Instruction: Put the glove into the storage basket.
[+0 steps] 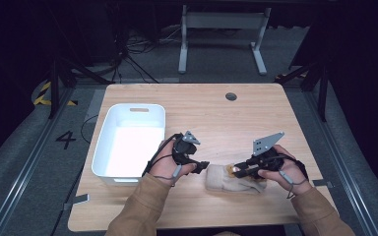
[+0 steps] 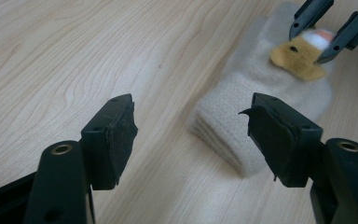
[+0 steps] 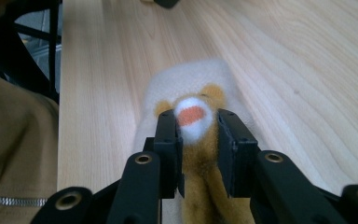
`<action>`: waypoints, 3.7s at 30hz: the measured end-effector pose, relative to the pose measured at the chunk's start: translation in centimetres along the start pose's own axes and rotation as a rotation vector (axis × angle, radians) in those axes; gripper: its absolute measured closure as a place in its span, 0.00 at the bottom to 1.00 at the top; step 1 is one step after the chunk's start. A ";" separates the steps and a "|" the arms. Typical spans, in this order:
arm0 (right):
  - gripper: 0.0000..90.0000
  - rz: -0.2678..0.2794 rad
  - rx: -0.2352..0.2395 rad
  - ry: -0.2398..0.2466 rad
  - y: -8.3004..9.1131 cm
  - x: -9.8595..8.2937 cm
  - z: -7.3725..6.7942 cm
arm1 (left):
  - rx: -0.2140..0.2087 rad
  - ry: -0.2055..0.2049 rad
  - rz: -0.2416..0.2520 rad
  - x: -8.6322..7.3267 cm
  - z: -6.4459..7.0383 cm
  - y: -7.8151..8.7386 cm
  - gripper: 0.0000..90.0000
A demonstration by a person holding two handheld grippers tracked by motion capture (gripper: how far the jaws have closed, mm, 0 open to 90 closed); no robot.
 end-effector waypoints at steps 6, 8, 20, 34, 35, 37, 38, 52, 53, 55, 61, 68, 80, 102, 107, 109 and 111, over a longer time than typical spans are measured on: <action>0.79 -0.049 -0.018 -0.001 -0.4 -0.7 0.4 | -0.003 -0.004 -0.007 -0.1 0.1 -0.2 0.36; 0.79 -0.063 -0.021 0.000 -0.6 -0.9 0.5 | -0.005 -0.004 -0.010 -0.1 0.2 -0.4 0.36; 0.67 -0.082 -0.053 0.003 -1.2 -1.3 0.8 | 0.006 -0.002 -0.020 -0.1 0.2 -0.8 0.30; 0.57 0.051 -0.161 -0.041 1.8 -0.2 1.5 | -0.028 -0.042 -0.018 0.6 1.0 -0.9 0.26; 0.58 0.067 -0.187 -0.050 2.4 -0.2 1.7 | -0.035 -0.053 -0.014 0.8 1.1 -0.9 0.26; 0.60 0.079 -0.203 -0.062 2.9 -0.3 1.8 | -0.040 -0.053 -0.008 1.0 1.2 -0.8 0.25; 0.60 0.079 -0.203 -0.062 2.9 -0.3 1.8 | -0.040 -0.053 -0.008 1.0 1.2 -0.8 0.25; 0.58 0.148 -0.398 -0.224 6.9 -2.5 4.8 | -0.020 -0.067 0.034 1.9 1.1 -0.9 0.26; 0.57 0.147 -0.416 -0.238 7.2 -2.8 5.1 | -0.023 -0.070 0.034 1.9 1.2 -0.9 0.26; 0.55 0.146 -0.438 -0.250 7.5 -3.2 5.6 | -0.029 -0.069 0.026 1.8 1.3 -1.0 0.26; 0.50 0.144 -0.471 -0.283 8.1 -4.1 6.4 | -0.046 -0.079 0.026 1.9 1.7 -1.3 0.25; 0.41 0.177 -0.540 -0.348 8.9 -5.5 7.6 | -0.079 -0.087 0.063 2.3 2.2 -1.9 0.19; 0.37 0.187 -0.580 -0.387 9.3 -7.2 9.0 | -0.094 -0.129 0.170 2.1 2.8 -3.3 0.21; 0.36 0.178 -0.560 -0.367 9.0 -7.0 8.8 | -0.230 -0.244 0.082 -0.1 5.2 -6.9 0.21; 0.36 0.178 -0.560 -0.369 9.0 -7.1 8.7 | -0.233 -0.249 0.077 -0.4 5.2 -7.4 0.20; 0.36 0.178 -0.560 -0.366 9.1 -7.1 8.7 | -0.225 -0.253 0.067 -0.6 5.0 -7.9 0.20; 0.36 0.178 -0.561 -0.365 9.1 -7.1 8.7 | -0.215 -0.278 0.059 -0.8 4.9 -8.3 0.20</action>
Point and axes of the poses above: each handheld gripper's, and its own axes: y roughly backward along the jaws, x roughly out of its top, z roughly to its right, the point moved 8 cm from there along -y, roughly forward along the jaws, and after that the axes turned 1 degree about y, right-handed, at the moved point
